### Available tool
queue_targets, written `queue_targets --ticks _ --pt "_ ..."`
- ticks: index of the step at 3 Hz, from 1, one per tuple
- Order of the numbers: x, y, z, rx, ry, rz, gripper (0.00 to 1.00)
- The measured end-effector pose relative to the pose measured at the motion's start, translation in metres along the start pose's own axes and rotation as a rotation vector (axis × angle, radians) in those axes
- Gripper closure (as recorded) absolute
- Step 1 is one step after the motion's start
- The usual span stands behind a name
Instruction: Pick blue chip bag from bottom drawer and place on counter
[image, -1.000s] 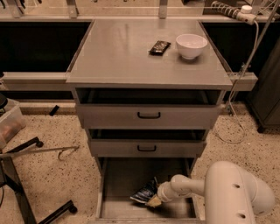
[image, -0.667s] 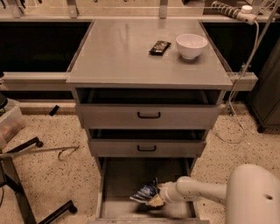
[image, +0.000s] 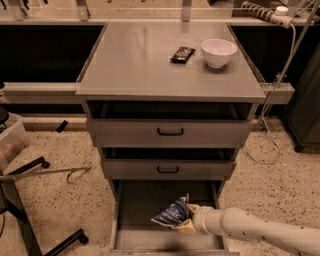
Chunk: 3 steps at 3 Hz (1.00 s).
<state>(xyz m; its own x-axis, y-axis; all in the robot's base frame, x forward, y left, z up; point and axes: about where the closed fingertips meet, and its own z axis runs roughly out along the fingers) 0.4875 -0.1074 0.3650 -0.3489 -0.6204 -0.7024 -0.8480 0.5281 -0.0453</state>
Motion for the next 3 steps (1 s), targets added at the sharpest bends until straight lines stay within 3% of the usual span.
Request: queue_targets --ticks 1,2,3 --pt "0.0 0.0 0.001 0.0 -0.001 0.001 1.0" --pt "-0.022 -0.001 -0.019 0.019 0.005 -0.039 1.0" --pt "-0.087 -0.011 -0.077 0.052 -0.037 -0.107 1.0"
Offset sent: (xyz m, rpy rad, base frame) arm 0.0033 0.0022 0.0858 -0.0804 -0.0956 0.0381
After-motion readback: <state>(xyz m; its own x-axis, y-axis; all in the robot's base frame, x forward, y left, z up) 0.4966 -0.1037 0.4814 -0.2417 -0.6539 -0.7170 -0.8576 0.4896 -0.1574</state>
